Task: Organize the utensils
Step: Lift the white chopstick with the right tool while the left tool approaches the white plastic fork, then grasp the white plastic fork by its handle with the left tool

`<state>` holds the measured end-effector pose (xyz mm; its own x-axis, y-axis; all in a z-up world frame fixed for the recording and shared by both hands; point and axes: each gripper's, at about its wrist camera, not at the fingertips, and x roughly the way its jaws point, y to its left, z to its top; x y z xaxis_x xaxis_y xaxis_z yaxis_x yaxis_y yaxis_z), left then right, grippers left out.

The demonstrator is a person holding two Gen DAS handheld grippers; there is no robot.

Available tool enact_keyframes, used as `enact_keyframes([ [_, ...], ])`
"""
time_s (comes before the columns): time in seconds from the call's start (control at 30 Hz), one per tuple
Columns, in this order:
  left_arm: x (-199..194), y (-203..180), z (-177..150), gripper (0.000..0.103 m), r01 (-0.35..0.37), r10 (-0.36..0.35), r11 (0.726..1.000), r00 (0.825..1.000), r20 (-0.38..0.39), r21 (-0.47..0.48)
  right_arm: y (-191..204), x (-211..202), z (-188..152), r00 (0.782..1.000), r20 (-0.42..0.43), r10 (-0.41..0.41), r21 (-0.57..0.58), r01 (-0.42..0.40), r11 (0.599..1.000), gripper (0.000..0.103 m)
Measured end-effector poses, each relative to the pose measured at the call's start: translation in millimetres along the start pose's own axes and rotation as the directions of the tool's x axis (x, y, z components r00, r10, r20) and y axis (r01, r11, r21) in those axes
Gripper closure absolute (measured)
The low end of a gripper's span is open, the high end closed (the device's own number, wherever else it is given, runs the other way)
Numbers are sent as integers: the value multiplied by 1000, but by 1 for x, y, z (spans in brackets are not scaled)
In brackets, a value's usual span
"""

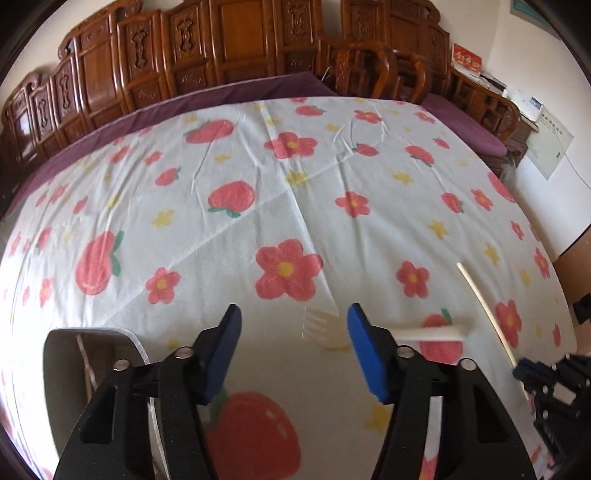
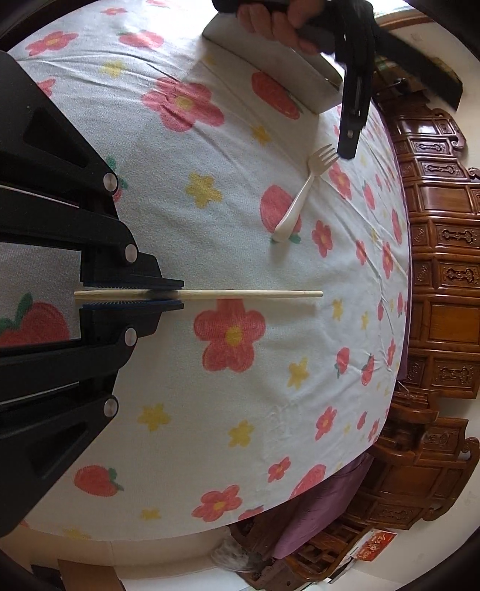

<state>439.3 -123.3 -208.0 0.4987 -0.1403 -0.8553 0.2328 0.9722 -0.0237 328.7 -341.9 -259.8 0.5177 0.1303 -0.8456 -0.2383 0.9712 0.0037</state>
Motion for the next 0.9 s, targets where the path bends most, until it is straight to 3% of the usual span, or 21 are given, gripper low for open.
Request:
enact_keyframes([
  [0.1,13,-4,5,54,-15,15,1000,1000,-26,19,-1,0,0,1000,5,3,3,-3,1000,97],
  [0.17,21,-4,6,64,-19,20,1000,999,-51,23,-1,0,0,1000,6,5,2,-5,1000,97],
  [0.3,26,0,5,78,11,-12,1000,998,-69,-8,-1,-1,0,1000,8,9,4,-9,1000,97],
  [0.37,23,-1,3,93,35,-36,999,997,-71,-16,-2,-1,0,1000,8,11,6,-11,1000,97],
  [0.73,-11,-10,-29,98,56,-56,998,996,-64,-2,-4,-1,1,1000,-9,16,40,-16,999,97],
  [0.9,-30,-21,-59,100,64,-62,998,995,-82,13,-3,-3,-1,1000,-27,16,54,-15,998,97],
])
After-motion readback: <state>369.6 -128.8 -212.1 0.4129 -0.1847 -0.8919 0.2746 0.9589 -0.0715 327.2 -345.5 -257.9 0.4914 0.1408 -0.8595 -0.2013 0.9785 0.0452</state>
